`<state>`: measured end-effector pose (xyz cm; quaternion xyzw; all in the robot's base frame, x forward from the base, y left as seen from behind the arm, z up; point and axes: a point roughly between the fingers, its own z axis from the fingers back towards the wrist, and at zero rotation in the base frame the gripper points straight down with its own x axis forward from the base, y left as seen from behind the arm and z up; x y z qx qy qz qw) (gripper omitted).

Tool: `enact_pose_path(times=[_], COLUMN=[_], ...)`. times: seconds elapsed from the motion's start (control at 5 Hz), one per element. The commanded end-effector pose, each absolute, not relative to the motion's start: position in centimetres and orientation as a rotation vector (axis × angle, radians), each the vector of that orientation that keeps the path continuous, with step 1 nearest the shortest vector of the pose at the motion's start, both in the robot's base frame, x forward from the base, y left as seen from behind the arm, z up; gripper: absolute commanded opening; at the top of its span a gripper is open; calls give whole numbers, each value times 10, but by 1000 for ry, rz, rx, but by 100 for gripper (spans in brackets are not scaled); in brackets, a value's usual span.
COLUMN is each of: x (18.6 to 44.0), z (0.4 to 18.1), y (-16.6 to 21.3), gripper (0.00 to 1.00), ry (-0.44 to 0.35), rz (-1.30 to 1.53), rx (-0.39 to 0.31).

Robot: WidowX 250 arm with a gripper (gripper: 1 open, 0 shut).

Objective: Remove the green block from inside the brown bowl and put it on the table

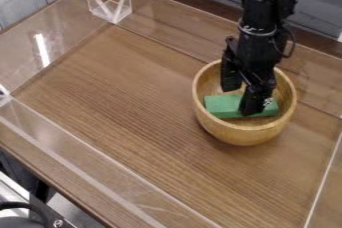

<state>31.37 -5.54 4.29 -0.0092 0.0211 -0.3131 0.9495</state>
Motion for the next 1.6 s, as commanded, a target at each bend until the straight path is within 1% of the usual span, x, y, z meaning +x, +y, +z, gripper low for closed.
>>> enact_pose_path(times=[0.0, 1.4], x=[320, 317], z=[52, 63], y=[-53, -52], gripper=[0, 0], ry=[-2, -6], rz=[-625, -566], rx=[-15, -47])
